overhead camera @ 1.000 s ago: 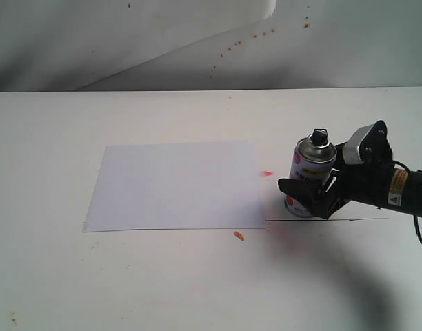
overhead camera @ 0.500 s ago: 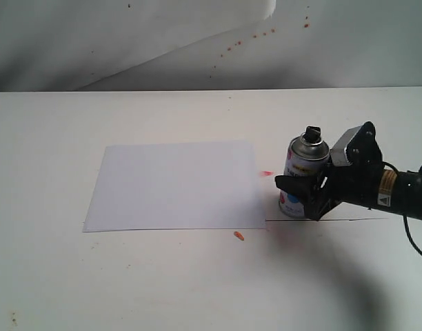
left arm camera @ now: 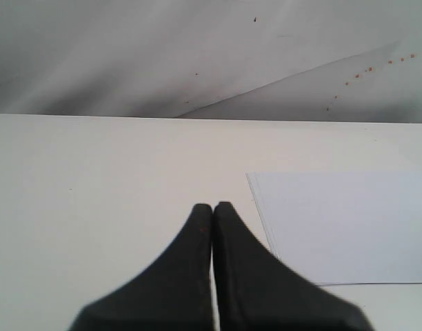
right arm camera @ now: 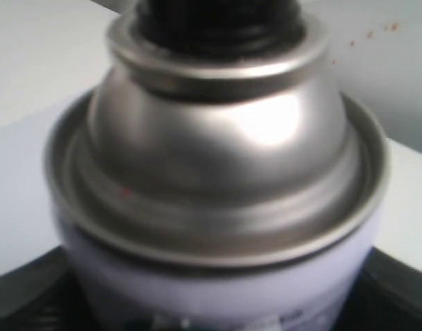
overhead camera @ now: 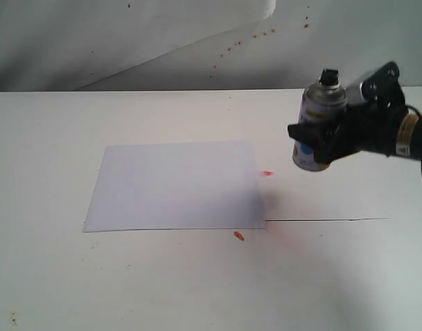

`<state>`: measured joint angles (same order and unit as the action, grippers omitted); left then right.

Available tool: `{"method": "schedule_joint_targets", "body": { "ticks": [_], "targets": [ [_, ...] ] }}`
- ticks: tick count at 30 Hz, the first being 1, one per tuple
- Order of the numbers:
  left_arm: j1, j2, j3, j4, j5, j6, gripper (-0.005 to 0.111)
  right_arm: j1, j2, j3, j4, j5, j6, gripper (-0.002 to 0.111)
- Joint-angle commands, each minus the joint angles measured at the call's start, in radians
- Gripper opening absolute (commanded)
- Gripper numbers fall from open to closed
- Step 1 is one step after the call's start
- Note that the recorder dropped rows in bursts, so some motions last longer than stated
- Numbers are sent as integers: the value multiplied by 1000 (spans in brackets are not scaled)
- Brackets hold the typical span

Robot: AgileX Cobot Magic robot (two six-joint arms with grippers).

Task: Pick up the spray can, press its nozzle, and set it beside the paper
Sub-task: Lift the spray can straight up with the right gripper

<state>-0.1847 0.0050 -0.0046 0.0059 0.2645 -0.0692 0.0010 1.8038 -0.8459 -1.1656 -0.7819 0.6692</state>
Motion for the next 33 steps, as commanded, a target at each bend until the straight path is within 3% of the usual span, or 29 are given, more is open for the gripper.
{"method": "schedule_joint_targets", "body": {
  "ticks": [1,3,5,12,33],
  "targets": [
    [-6,-5,5,3,1,-2,1,74,-119,-182,-351,174,388,0],
    [-6,-5,5,3,1,-2,1,129,-138,-272,-579,228,625,0],
    [-6,-5,5,3,1,-2,1,170,-140,-325,-579,244,735,0],
    [-6,-5,5,3,1,-2,1,290,-122,-373,-579,417,713,0],
    [-6,-5,5,3,1,-2,1,290,-98,-373,-579,423,752,0]
  ]
}}
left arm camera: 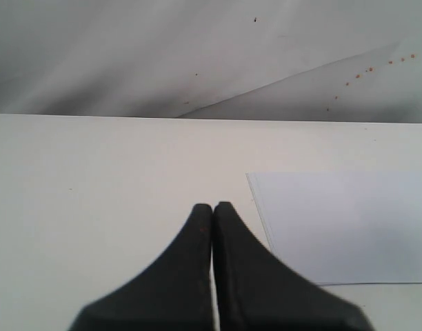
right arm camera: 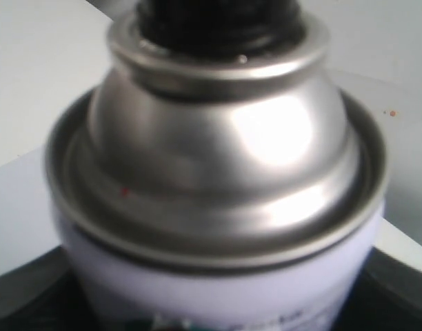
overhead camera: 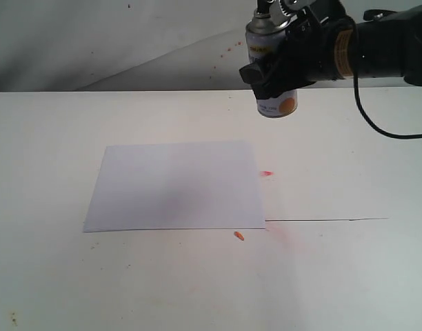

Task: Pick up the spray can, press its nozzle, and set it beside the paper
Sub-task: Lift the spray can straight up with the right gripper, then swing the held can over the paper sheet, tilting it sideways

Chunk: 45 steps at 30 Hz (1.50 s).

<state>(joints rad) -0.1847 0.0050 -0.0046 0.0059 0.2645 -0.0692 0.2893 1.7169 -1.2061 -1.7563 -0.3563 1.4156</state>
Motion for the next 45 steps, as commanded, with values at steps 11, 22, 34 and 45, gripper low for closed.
{"method": "schedule_joint_targets", "body": {
  "ticks": [11,22,34,45],
  "targets": [
    [-6,-5,5,3,1,-2,1,60,66,35,666,156,-763,0],
    [-6,-5,5,3,1,-2,1,225,71,-156,1589,859,-2030,0],
    [-6,-5,5,3,1,-2,1,282,352,-522,1665,1323,-2183,0],
    [-6,-5,5,3,1,-2,1,301,416,-528,1633,1271,-2183,0]
  ]
}}
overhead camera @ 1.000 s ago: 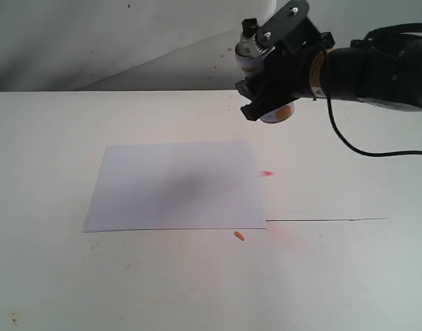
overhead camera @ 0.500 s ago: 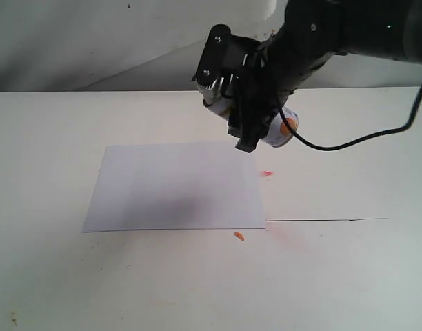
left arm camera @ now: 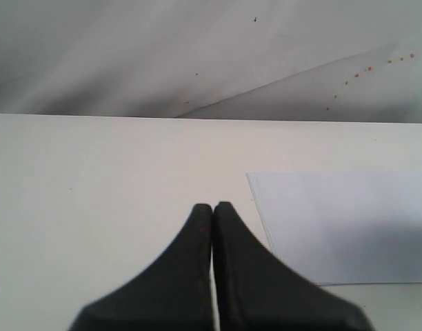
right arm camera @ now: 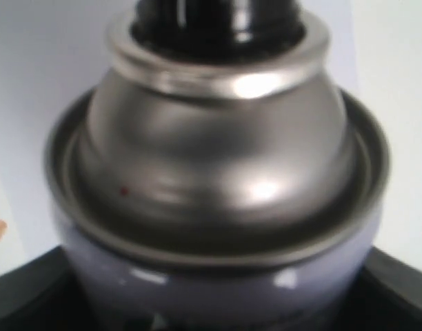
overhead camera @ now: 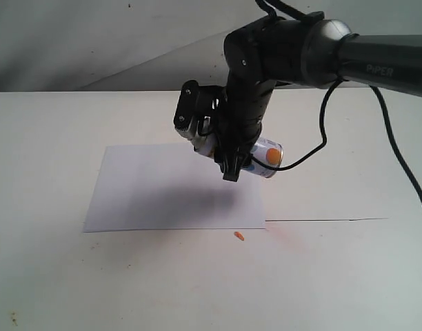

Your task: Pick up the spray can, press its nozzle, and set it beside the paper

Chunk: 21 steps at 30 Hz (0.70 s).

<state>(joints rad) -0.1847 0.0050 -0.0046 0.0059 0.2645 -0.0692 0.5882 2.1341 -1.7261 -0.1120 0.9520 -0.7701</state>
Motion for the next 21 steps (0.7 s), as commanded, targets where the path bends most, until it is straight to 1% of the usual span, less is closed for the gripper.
{"method": "schedule_joint_targets", "body": {
  "ticks": [1,12,18,21],
  "targets": [
    [-6,-5,5,3,1,-2,1,2,1,-8,-11,-37,3,0],
    [-6,-5,5,3,1,-2,1,-1,16,-8,-4,-42,12,0],
    [-6,-5,5,3,1,-2,1,-1,16,-8,56,-46,23,0],
    [-6,-5,5,3,-30,-5,1,-1,16,-8,67,-46,23,0]
  ]
}}
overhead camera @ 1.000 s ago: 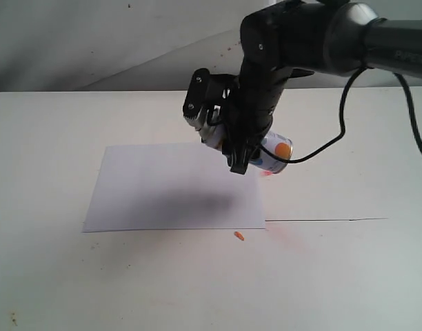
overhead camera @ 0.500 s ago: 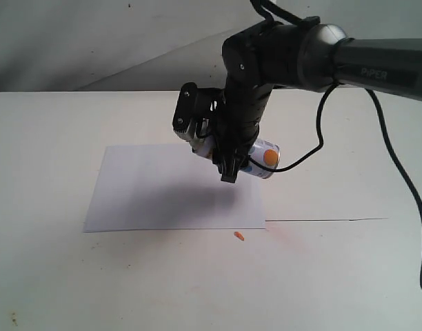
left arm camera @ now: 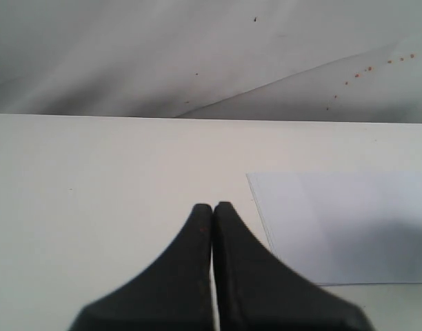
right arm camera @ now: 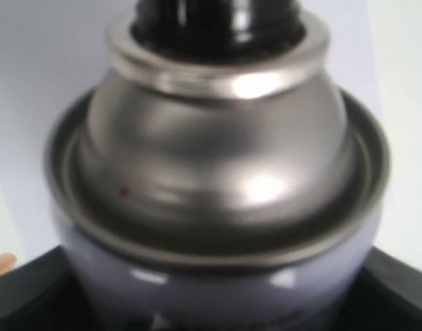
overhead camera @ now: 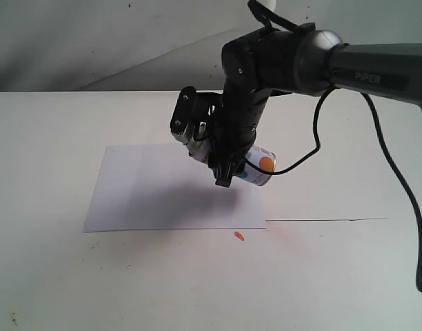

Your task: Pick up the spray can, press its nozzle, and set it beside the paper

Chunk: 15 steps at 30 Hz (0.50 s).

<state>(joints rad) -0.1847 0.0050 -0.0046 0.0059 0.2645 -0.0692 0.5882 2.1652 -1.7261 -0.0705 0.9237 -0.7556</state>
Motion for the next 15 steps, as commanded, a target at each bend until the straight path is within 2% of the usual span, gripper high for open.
{"method": "schedule_joint_targets", "body": {
  "ticks": [1,12,15],
  "targets": [
    [-6,-5,5,-13,-60,-5,1,-1,-15,-8,31,-18,8,0],
    [-6,-5,5,-30,-402,-12,1,-1,-15,-8,77,-28,8,0],
    [-6,-5,5,-119,-456,-158,1,-1,-15,-8,53,-11,2,0]
  ]
}}
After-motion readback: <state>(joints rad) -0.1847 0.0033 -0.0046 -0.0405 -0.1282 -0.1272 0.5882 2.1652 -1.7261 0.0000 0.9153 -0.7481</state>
